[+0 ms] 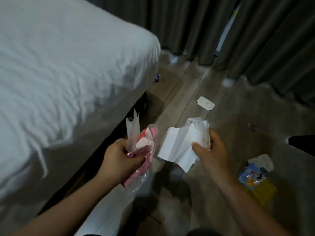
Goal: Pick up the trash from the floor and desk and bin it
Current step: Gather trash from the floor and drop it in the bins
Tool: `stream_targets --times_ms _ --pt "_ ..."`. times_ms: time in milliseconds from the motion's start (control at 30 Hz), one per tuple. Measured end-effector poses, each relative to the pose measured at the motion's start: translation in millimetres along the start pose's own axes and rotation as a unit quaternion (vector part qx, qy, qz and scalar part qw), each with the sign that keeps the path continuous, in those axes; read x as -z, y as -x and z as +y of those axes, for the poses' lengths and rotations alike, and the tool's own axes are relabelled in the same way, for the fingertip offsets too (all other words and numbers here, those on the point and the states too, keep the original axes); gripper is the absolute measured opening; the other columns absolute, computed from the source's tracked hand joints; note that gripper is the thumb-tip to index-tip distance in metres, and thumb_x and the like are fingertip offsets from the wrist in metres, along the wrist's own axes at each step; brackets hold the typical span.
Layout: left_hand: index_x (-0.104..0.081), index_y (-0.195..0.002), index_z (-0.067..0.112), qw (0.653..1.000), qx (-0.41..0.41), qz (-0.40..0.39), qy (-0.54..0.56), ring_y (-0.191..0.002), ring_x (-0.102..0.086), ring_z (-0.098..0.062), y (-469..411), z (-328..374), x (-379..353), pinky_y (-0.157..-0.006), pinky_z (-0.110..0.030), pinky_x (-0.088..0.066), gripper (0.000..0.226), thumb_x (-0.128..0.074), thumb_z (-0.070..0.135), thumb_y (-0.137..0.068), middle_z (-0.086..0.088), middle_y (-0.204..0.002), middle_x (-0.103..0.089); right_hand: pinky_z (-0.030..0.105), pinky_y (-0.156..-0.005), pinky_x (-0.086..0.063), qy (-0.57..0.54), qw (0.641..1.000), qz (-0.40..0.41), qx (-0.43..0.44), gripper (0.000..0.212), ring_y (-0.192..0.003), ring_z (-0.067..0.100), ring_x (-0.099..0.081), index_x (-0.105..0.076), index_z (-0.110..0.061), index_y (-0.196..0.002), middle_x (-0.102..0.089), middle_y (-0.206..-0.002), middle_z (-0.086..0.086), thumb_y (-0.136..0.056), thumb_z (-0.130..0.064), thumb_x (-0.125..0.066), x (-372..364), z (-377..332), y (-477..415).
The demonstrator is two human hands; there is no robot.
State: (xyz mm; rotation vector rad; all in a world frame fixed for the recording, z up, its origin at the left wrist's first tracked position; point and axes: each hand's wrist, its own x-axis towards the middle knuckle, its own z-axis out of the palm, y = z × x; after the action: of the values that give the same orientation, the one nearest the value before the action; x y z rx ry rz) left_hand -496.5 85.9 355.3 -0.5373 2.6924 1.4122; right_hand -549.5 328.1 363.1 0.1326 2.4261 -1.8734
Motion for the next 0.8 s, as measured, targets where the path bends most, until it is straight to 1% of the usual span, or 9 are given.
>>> stream_targets --times_ms 100,167,267,333,467,567,667,733,800 --pt "-0.067 -0.068 0.029 1.000 0.000 -0.002 0.003 -0.065 -0.063 -0.002 23 72 45 -0.052 -0.007 -0.040 0.012 -0.078 0.024 -0.065 0.007 -0.073 -0.066 0.001 -0.049 -0.042 -0.014 1.000 0.016 -0.017 0.040 -0.076 -0.025 -0.055 -0.053 -0.042 -0.086 -0.061 -0.076 -0.030 -0.083 -0.004 -0.068 22 -79 17" --pt "-0.068 -0.073 0.033 1.000 0.005 0.000 0.009 -0.068 -0.064 -0.003 40 122 72 -0.057 -0.016 -0.046 0.015 -0.078 0.024 -0.066 0.007 -0.077 -0.068 0.003 -0.053 -0.045 -0.014 0.999 0.029 -0.015 0.041 -0.080 -0.023 -0.056 -0.052 -0.044 -0.089 -0.059 -0.082 -0.029 -0.084 -0.006 -0.068 40 -129 30" --pt "-0.067 -0.073 0.036 1.000 -0.006 0.001 -0.001 -0.070 -0.064 -0.001 66 194 106 -0.055 -0.011 -0.041 0.015 -0.077 0.027 -0.065 0.010 -0.078 -0.068 0.006 -0.050 -0.046 -0.023 0.998 0.050 -0.013 0.038 -0.084 -0.023 -0.056 -0.052 -0.045 -0.092 -0.059 -0.087 -0.030 -0.084 -0.011 -0.069 71 -202 50" --pt "-0.069 -0.074 0.035 1.000 -0.016 -0.002 0.002 -0.069 -0.065 -0.002 81 243 126 -0.054 -0.013 -0.042 0.013 -0.076 0.027 -0.065 0.008 -0.076 -0.069 0.006 -0.049 -0.045 -0.021 0.998 0.062 -0.008 0.035 -0.084 -0.023 -0.056 -0.053 -0.044 -0.092 -0.057 -0.090 -0.029 -0.084 -0.014 -0.070 96 -251 62" --pt "-0.062 -0.073 0.053 0.999 -0.043 0.017 0.005 -0.068 -0.063 0.003 111 344 163 -0.050 -0.010 -0.039 0.033 -0.076 0.026 -0.063 0.010 -0.070 -0.067 0.005 -0.052 -0.045 0.002 0.995 0.097 0.015 0.033 -0.082 -0.005 -0.062 -0.055 -0.035 -0.102 -0.058 -0.095 -0.026 -0.083 -0.013 -0.070 150 -341 81" --pt "-0.059 -0.070 0.061 0.997 -0.075 0.025 0.016 -0.069 -0.062 0.006 132 412 184 -0.050 -0.010 -0.038 0.043 -0.078 0.023 -0.062 0.011 -0.068 -0.066 0.004 -0.052 -0.044 -0.012 0.991 0.130 0.033 0.036 -0.086 -0.001 -0.061 -0.056 -0.028 -0.111 -0.061 -0.097 -0.021 -0.082 -0.010 -0.069 190 -401 92" --pt "-0.060 -0.069 0.058 0.994 -0.092 0.047 0.040 -0.066 -0.061 0.008 151 473 198 -0.052 -0.013 -0.044 0.037 -0.079 0.027 -0.059 0.010 -0.066 -0.067 0.005 -0.054 -0.046 -0.027 0.987 0.150 0.058 0.036 -0.089 0.000 -0.062 -0.059 -0.028 -0.111 -0.065 -0.100 -0.016 -0.082 -0.008 -0.069 230 -453 99" --pt "-0.063 -0.067 0.051 0.991 -0.106 0.057 0.061 -0.066 -0.062 0.008 162 506 201 -0.052 -0.016 -0.045 0.029 -0.079 0.029 -0.059 0.012 -0.067 -0.069 0.008 -0.056 -0.048 -0.040 0.982 0.161 0.085 0.036 -0.087 -0.004 -0.063 -0.059 -0.035 -0.105 -0.065 -0.098 -0.021 -0.082 -0.009 -0.069 256 -484 104" --pt "-0.063 -0.066 0.044 0.987 -0.118 0.066 0.084 -0.066 -0.062 0.008 173 533 199 -0.053 -0.016 -0.045 0.023 -0.080 0.029 -0.061 0.021 -0.071 -0.069 0.008 -0.055 -0.049 -0.056 0.977 0.173 0.112 0.037 -0.086 -0.011 -0.062 -0.057 -0.038 -0.104 -0.063 -0.096 -0.025 -0.083 -0.011 -0.069 279 -508 110"
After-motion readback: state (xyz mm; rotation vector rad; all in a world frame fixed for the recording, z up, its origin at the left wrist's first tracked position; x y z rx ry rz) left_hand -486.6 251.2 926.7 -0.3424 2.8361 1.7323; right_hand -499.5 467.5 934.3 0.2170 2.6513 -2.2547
